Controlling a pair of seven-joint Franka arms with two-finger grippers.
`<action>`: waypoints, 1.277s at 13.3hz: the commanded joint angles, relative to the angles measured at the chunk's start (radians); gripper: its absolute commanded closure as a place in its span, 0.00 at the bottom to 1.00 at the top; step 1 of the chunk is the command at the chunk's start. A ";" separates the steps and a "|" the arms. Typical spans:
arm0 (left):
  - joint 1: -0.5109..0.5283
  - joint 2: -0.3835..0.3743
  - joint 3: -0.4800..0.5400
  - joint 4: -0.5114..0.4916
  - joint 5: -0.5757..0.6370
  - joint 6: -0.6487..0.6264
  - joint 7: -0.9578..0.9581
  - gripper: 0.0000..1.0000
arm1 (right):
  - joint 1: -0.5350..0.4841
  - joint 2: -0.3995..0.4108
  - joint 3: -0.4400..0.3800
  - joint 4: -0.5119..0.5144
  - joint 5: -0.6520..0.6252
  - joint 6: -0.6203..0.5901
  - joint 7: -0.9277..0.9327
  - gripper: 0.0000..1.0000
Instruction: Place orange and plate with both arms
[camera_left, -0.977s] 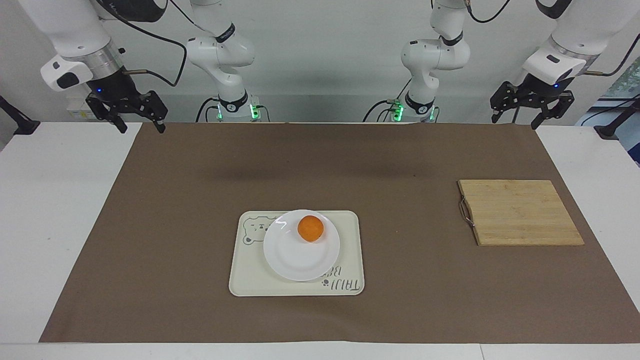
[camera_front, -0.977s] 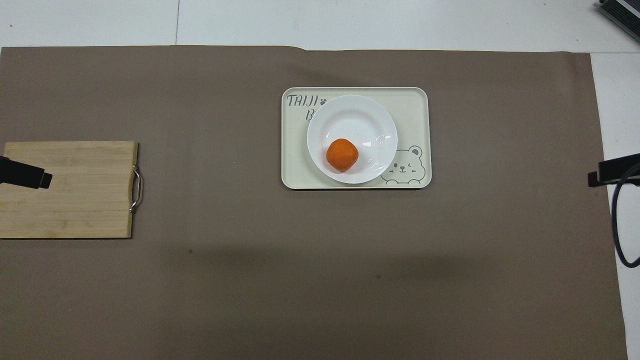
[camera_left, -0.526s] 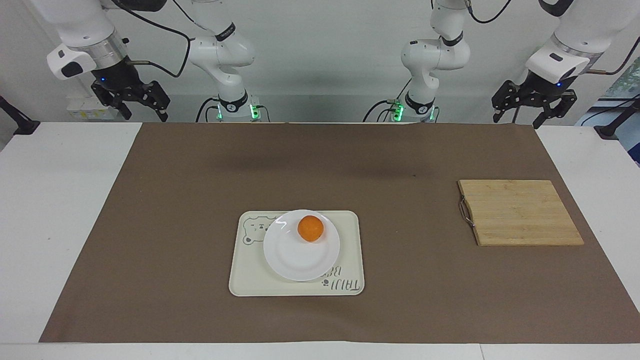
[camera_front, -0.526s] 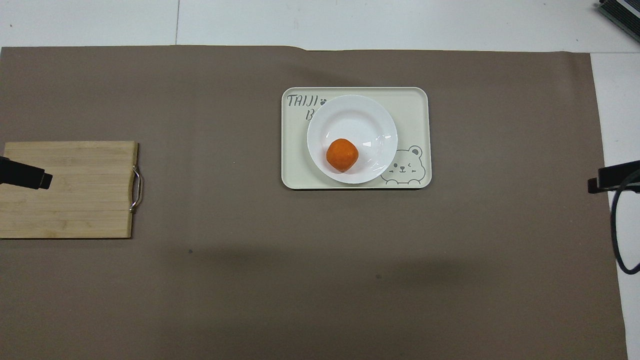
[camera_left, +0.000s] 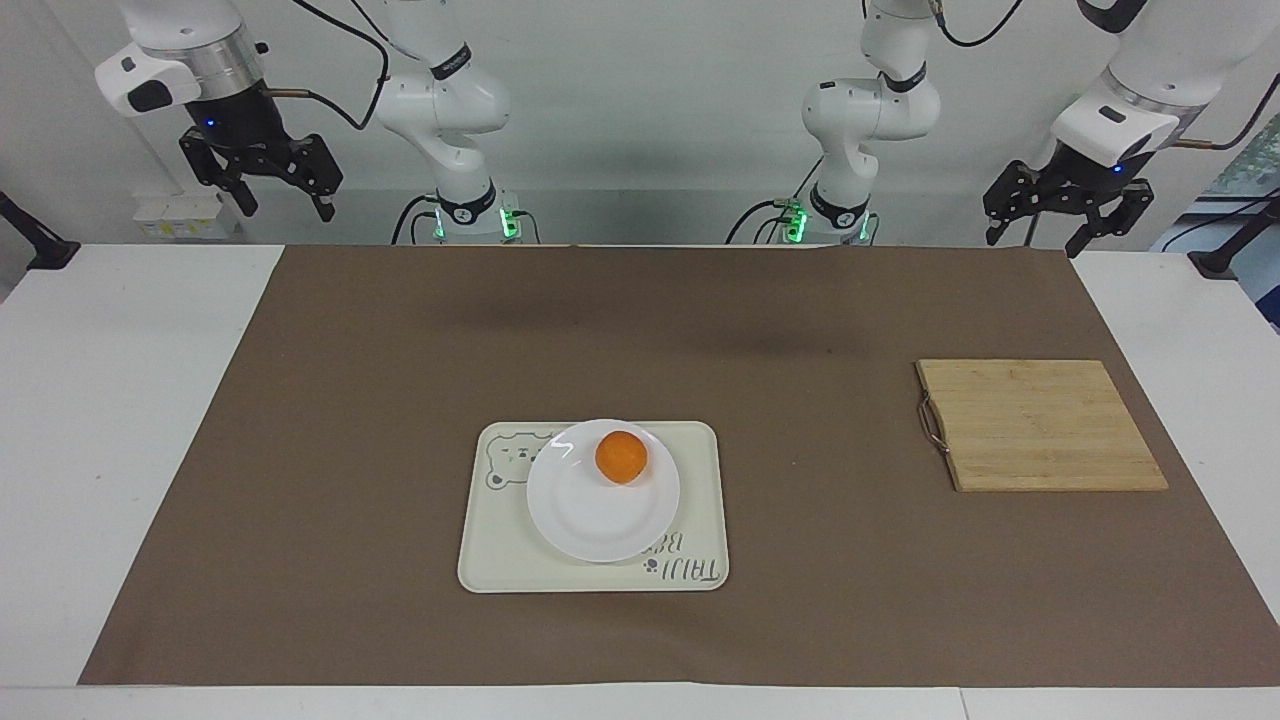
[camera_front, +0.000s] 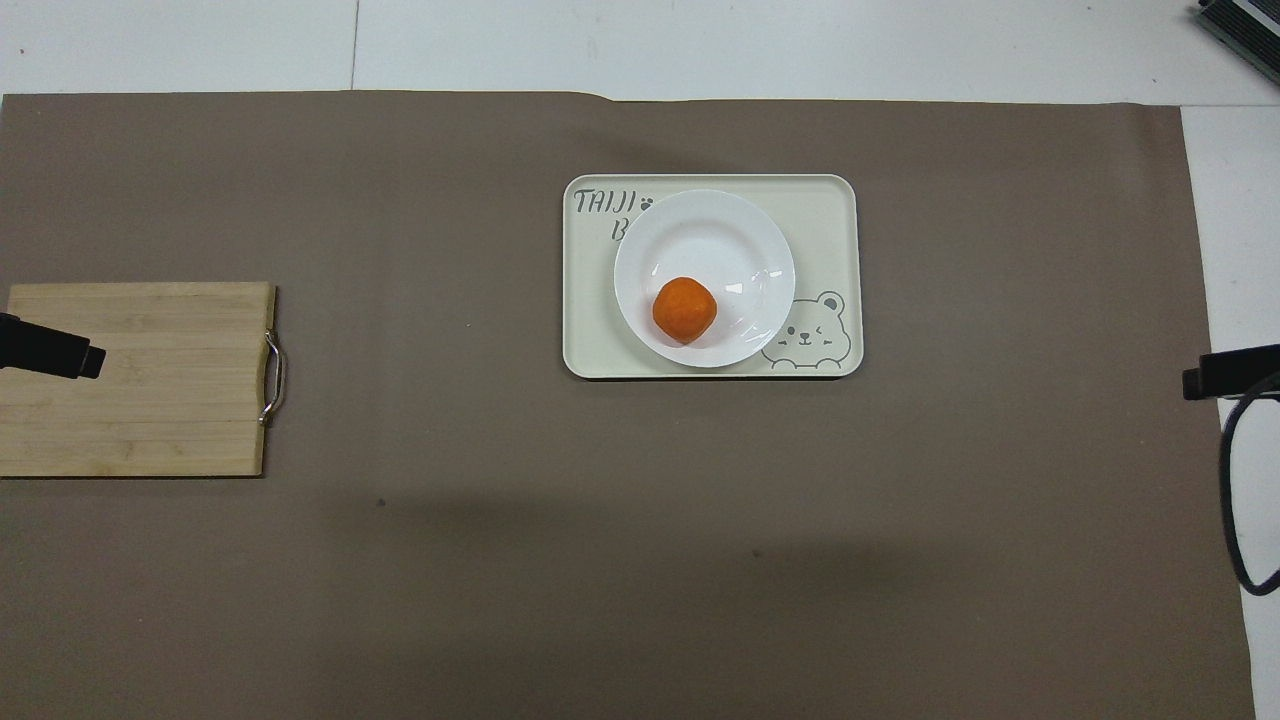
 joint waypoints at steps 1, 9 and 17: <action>-0.006 0.007 0.005 0.021 -0.006 -0.018 -0.009 0.00 | -0.001 -0.020 0.000 -0.037 -0.007 0.017 -0.011 0.00; -0.007 0.005 0.006 0.018 -0.006 -0.018 -0.009 0.00 | -0.003 -0.013 0.000 -0.010 -0.005 -0.017 -0.035 0.00; -0.007 0.005 0.006 0.018 -0.006 -0.020 -0.009 0.00 | -0.003 0.000 0.000 0.004 -0.002 -0.017 -0.021 0.00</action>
